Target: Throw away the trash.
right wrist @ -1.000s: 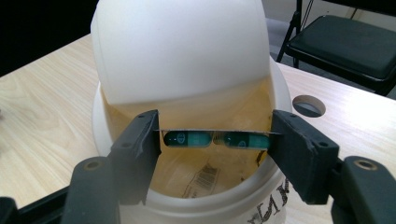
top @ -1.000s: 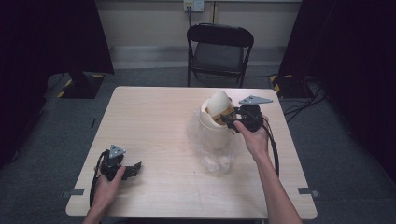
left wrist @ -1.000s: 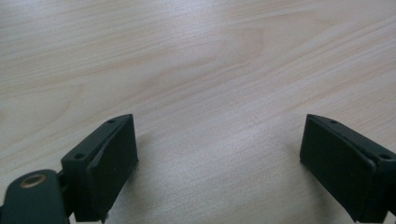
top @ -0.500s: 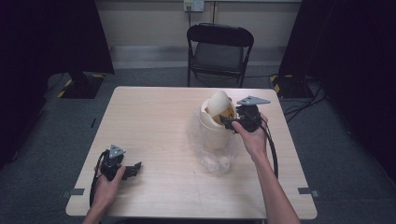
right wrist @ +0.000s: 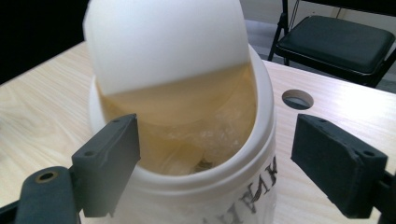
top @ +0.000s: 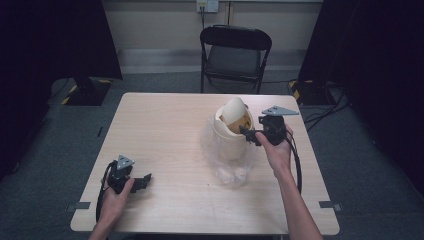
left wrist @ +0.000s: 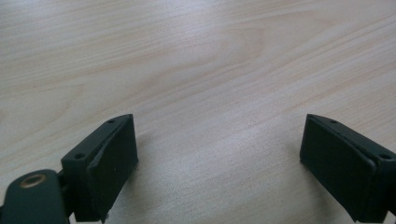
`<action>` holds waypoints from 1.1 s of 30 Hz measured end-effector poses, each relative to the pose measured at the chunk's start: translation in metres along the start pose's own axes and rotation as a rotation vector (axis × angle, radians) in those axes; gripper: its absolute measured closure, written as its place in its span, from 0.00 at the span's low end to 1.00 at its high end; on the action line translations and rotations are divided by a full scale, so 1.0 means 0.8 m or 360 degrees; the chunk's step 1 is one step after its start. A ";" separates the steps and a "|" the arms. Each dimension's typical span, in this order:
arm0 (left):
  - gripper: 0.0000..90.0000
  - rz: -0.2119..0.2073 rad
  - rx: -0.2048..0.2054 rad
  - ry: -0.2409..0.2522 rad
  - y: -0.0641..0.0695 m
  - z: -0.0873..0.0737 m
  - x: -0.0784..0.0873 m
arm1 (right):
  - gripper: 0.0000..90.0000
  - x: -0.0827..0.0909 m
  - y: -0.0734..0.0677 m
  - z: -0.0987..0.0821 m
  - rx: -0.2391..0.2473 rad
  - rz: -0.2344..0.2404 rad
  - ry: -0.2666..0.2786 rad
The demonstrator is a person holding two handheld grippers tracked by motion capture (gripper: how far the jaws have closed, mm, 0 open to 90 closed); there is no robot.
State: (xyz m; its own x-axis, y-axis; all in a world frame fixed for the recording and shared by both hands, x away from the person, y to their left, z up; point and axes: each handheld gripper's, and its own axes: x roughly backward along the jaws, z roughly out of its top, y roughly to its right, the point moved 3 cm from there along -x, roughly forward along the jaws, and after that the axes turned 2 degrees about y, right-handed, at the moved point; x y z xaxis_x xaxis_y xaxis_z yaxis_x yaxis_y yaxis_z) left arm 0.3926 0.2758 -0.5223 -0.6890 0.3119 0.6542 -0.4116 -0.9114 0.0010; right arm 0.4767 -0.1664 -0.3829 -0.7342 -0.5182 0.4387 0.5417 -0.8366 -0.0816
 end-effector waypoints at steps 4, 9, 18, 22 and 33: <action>0.12 -0.0002 0.0006 0.0000 0.000 0.000 0.000 | 0.16 0.010 0.000 -0.006 -0.0022 0.0000 0.0015; 0.12 0.0000 0.0006 0.0001 0.000 0.000 0.000 | 0.16 0.022 -0.001 -0.013 -0.0028 0.0023 0.0020; 0.12 0.0003 0.0007 0.0000 0.000 0.000 0.000 | 0.16 0.040 -0.005 -0.033 -0.0038 -0.0013 -0.0006; 0.12 0.0001 0.0012 0.0001 0.001 0.000 0.000 | 0.16 0.047 -0.006 -0.043 -0.0041 -0.0028 -0.0026; 0.12 0.0001 0.0003 -0.0003 0.000 0.000 0.000 | 0.16 0.059 -0.003 -0.080 -0.0054 -0.0130 -0.0107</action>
State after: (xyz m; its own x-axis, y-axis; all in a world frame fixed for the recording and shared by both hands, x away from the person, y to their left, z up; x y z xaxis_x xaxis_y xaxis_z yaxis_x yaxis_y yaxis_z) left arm 0.3923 0.2757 -0.5224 -0.6884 0.3106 0.6555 -0.4097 -0.9122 0.0020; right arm 0.4140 -0.2001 -0.4195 -0.7457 -0.4359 0.5038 0.4661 -0.8817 -0.0729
